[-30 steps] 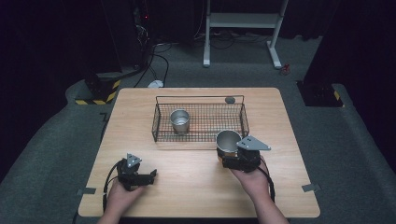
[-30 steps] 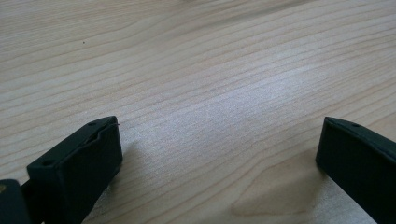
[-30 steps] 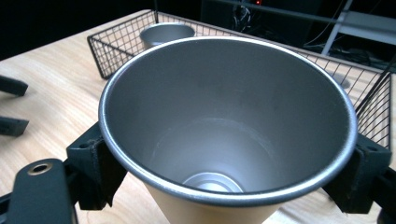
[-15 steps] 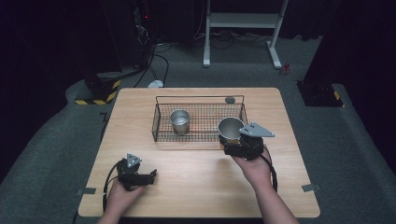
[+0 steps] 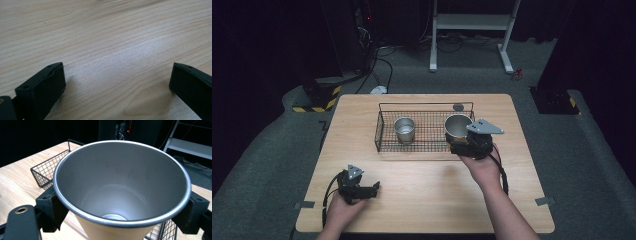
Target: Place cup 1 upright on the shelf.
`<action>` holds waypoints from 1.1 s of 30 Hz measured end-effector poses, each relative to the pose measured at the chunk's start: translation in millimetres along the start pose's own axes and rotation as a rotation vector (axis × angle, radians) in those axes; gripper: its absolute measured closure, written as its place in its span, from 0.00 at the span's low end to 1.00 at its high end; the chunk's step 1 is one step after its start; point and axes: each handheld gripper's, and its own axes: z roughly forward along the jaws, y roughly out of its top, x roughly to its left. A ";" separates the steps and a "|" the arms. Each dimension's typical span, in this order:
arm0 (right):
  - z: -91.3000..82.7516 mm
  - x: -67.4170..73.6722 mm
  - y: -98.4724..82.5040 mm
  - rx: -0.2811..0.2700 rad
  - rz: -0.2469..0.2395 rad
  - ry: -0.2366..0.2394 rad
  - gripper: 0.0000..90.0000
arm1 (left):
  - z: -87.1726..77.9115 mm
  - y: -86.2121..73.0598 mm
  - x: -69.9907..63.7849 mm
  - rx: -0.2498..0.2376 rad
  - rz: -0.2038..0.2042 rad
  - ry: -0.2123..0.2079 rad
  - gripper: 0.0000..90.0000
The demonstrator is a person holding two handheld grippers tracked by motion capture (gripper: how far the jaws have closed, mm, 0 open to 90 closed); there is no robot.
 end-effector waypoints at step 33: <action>72.0 -22.1 21.8 0.078 0.070 -0.033 0.15 | 0.0 0.1 0.2 0.000 0.002 -0.001 0.01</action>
